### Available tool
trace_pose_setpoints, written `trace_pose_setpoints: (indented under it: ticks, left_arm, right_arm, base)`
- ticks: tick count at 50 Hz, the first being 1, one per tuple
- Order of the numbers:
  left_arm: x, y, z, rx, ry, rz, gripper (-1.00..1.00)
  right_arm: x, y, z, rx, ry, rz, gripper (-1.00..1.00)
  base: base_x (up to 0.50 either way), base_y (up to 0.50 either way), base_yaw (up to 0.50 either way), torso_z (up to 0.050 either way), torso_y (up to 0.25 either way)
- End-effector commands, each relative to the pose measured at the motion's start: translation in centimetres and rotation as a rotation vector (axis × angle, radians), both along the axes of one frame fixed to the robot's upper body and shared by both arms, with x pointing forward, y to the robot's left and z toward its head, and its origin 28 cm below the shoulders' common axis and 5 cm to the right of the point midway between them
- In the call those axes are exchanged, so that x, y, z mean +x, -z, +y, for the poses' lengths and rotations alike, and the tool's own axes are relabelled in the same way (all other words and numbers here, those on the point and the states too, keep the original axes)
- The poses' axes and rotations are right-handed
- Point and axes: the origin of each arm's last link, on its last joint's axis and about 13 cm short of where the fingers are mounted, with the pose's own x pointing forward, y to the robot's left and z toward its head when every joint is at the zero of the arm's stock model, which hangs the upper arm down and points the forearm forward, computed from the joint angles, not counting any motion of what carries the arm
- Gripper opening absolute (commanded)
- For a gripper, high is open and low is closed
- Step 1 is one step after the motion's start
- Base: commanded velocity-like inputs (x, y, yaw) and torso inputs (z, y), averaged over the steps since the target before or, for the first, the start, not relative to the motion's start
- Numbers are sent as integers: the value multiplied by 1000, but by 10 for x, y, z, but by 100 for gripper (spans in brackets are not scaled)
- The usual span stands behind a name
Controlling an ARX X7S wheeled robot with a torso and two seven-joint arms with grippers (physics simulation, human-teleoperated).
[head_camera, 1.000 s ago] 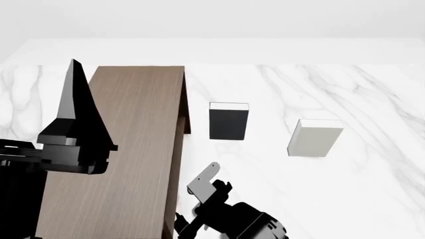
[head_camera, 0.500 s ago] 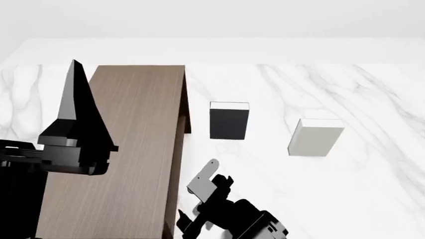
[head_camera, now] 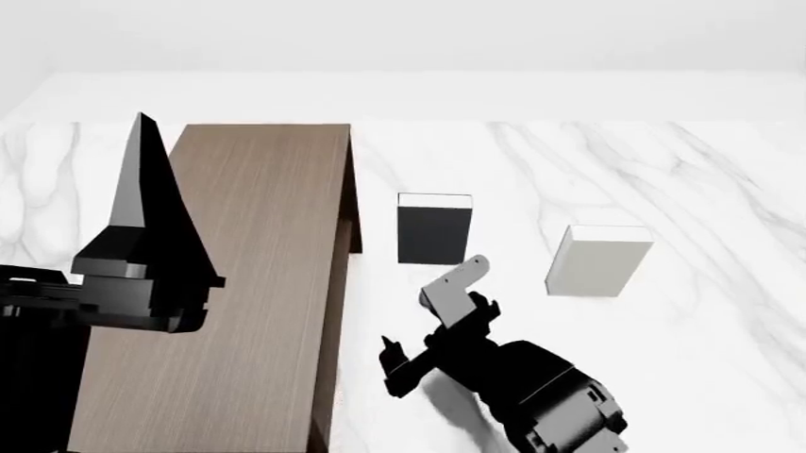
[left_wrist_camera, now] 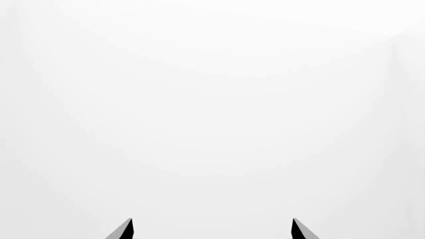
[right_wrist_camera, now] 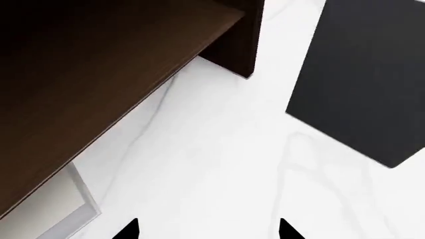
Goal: Pick up the book on the right and place it under the cabinet shelf.
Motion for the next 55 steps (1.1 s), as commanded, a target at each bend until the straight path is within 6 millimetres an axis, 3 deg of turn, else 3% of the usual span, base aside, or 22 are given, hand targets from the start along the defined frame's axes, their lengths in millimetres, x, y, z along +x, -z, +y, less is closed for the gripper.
trace_pose_setpoints:
  ticks: [1, 9, 21, 33, 42, 55]
  left_arm:
    - [0, 0, 0, 0, 1, 0, 100]
    - [0, 0, 0, -1, -2, 0, 100]
    - [0, 0, 0, -1, -3, 0, 100]
    - [0, 0, 0, 2, -2, 2, 100]
    - [2, 1, -1, 3, -5, 6, 100]
    - [2, 1, -1, 8, -12, 7, 100]
  right_arm:
    - [-1, -21, -13, 56, 57, -26, 100]
    - [-9, -38, -17, 104, 65, -73, 100]
    - [-34, -100, -32, 256, 101, -251, 100]
    - [-66, -146, -46, 369, 144, -426, 100]
    - [-87, -152, -52, 448, 169, -495, 100]
    - [-112, -145, -54, 515, 191, -561, 100]
  base:
    - [0, 0, 0, 0, 0]
    - [0, 0, 0, 0, 0]
    - [0, 0, 0, 0, 0]
    - [0, 0, 0, 0, 0]
    - [0, 0, 0, 0, 0]
    - [0, 0, 0, 0, 0]
